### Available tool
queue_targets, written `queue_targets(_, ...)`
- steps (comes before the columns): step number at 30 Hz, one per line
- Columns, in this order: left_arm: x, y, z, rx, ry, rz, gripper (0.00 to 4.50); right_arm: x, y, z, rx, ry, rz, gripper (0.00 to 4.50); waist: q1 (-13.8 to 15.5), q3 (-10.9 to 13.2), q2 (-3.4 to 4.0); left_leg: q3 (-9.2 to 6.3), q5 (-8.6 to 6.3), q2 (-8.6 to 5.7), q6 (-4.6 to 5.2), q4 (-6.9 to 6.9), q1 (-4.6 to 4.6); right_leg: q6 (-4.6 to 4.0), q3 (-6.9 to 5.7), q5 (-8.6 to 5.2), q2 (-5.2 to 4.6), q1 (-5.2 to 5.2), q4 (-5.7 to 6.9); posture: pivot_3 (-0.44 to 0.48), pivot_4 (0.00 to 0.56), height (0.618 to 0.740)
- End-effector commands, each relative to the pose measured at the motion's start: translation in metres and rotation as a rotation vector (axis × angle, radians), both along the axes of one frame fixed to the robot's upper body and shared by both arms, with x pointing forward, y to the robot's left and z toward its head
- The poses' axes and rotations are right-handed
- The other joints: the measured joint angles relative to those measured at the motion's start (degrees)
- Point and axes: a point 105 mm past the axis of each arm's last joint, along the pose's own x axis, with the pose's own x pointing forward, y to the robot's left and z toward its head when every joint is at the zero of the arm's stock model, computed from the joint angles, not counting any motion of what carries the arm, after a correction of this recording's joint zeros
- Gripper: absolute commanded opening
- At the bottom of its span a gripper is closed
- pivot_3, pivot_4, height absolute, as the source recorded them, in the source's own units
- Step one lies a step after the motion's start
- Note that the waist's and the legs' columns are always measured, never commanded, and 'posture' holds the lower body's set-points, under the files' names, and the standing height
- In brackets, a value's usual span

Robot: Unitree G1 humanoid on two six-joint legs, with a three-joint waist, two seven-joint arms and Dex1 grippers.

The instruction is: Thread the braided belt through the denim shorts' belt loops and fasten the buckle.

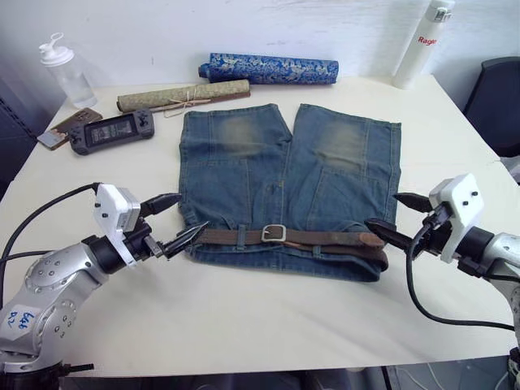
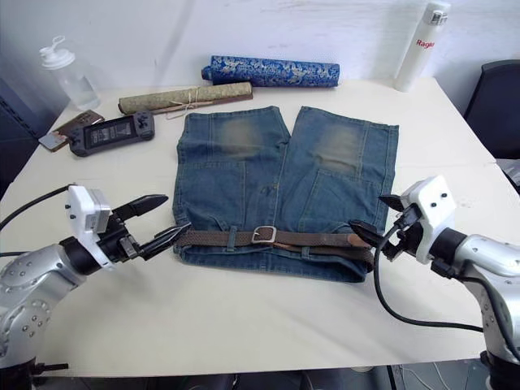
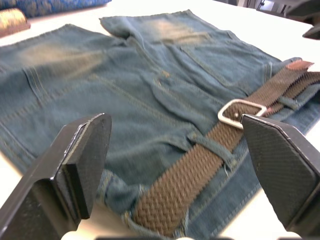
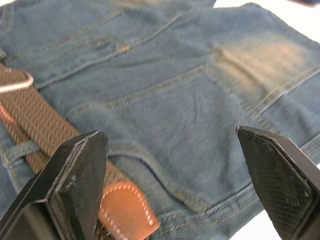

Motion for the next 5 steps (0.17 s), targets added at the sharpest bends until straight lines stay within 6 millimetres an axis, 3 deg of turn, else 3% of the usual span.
queue_targets(1, 0.0017, -0.0031, 0.0044, -0.017, -0.026, -0.002, 4.5, -0.0019, -0.0028, 0.0079, -0.023, -0.037, 0.004, 4.34, -0.03, 0.03, 0.05, 0.05, 0.0, 0.0, 0.0, 0.0, 0.01, 0.0, 0.03, 0.0, -0.01, 0.0, 0.0, 0.0, 0.15, 0.637)
queue_targets(5, 0.0035, -0.0034, 0.0015, -0.018, -0.009, 0.003, 4.5, -0.0023, -0.0043, 0.0077, -0.021, -0.032, 0.0, 4.34, 0.05, 0.03, 0.05, 0.03, 0.0, 0.0, 0.0, 0.0, -0.01, 0.0, 0.02, 0.0, 0.0, -0.03, 0.0, 0.0, 0.15, 0.637)
